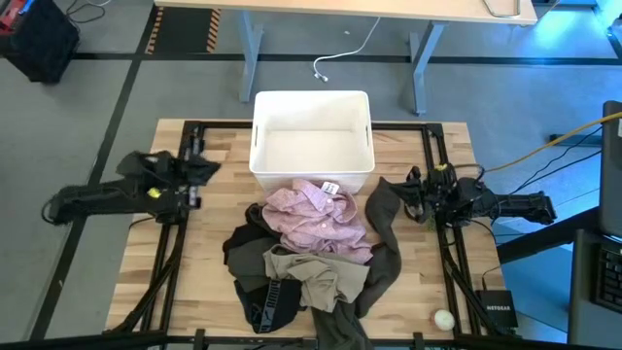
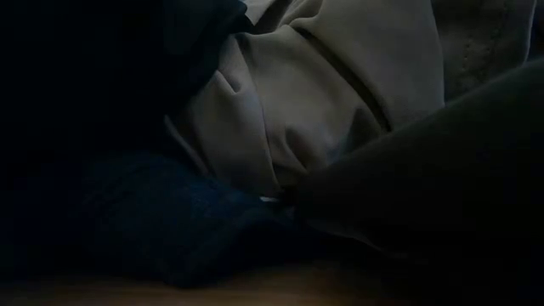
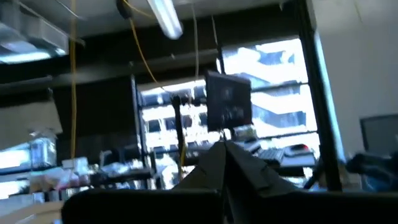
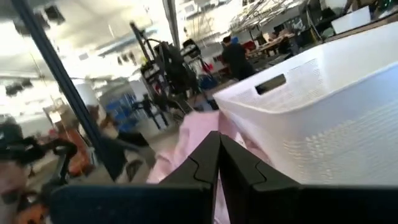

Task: Sort clothes
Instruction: Put the pink shirt into the white bin

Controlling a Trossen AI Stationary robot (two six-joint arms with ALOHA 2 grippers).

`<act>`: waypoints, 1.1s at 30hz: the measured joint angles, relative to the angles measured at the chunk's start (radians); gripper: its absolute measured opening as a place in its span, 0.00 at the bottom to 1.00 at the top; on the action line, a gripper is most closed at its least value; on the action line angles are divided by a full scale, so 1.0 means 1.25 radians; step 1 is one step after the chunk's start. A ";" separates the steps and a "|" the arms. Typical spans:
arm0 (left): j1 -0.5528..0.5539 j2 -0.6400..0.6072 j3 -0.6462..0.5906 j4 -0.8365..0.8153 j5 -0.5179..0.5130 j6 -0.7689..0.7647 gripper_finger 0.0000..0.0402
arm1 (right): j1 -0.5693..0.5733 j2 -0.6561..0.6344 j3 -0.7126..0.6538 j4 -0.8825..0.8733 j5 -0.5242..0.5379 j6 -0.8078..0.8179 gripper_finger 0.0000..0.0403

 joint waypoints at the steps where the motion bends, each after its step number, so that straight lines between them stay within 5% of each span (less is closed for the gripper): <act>1: -0.007 0.055 0.037 -0.014 -0.003 0.025 0.00 | 0.000 0.000 0.000 0.009 0.016 0.000 0.06; 6: -0.035 0.304 0.214 -0.067 -0.016 0.141 0.00 | 0.000 0.000 0.000 0.008 0.102 -0.008 0.06; 10: -0.040 0.441 0.309 -0.050 -0.019 0.150 0.02 | 0.000 0.002 0.000 -0.029 0.065 0.033 0.06; 18: -0.103 0.601 0.496 -0.311 -0.027 0.142 0.32 | 0.000 0.002 0.000 -0.035 0.031 0.010 0.06; 23: -0.198 0.693 0.581 -0.489 -0.245 0.247 0.48 | 0.000 0.002 0.000 -0.038 0.015 -0.006 0.07; 27: -0.224 0.755 0.589 -0.533 -0.390 0.220 0.55 | 0.000 0.002 0.000 -0.037 -0.008 -0.012 0.16; 33: -0.224 0.837 0.590 -0.576 -0.372 0.052 0.59 | 0.000 0.002 0.000 -0.027 -0.055 -0.014 0.42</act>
